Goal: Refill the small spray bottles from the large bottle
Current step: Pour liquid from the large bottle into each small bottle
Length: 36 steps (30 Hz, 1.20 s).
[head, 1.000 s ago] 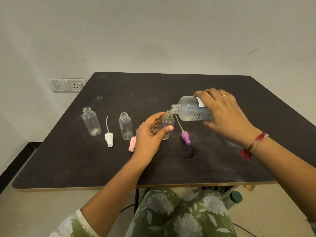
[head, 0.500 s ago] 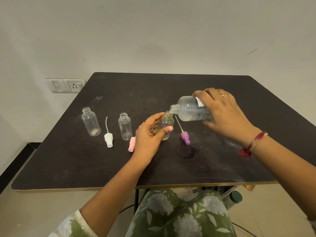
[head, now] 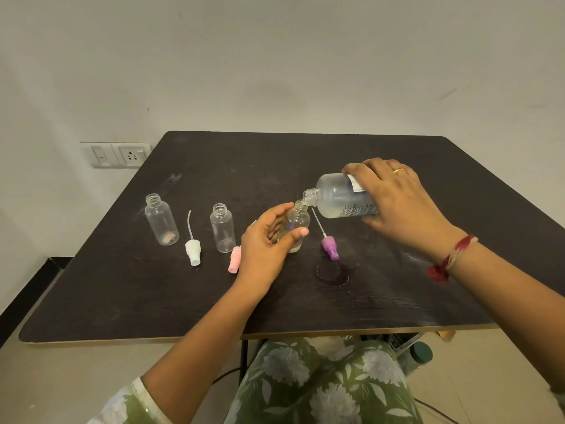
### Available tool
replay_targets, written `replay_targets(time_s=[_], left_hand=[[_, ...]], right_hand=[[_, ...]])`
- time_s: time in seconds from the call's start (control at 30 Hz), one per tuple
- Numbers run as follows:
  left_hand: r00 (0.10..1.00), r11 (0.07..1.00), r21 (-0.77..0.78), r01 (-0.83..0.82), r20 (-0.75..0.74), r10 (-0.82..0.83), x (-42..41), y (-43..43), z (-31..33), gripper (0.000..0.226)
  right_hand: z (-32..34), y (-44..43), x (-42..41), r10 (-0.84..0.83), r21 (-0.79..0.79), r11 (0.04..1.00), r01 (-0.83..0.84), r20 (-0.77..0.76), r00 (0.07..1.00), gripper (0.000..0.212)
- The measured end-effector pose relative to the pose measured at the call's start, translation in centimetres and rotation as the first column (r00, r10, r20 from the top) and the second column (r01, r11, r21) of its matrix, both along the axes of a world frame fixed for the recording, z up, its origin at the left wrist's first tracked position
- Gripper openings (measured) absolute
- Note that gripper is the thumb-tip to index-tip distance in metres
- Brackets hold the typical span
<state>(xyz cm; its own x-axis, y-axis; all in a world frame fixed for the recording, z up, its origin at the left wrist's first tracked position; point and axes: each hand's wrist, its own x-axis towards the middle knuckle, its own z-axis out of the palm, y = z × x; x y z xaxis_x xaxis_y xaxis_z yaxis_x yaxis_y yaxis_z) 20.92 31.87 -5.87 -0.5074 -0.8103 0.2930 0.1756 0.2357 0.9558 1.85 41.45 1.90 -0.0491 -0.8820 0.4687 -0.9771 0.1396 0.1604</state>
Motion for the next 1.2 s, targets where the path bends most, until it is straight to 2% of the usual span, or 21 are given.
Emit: replay_targets(time_s=[0.73,1.2], left_hand=[[1.0,1.0,0.001,0.0,-0.011,0.0,-0.01,-0.13,-0.11,0.046],[0.999,0.999,0.037,0.016,-0.032,-0.015,-0.11,-0.23,-0.39,0.046]], right_hand=[[0.23,-0.13,-0.02,0.012,-0.003,1.0,-0.012,-0.022,1.0,0.068],[-0.5,-0.18,0.19,-0.014,0.028,1.0,0.011,0.083,0.996,0.07]])
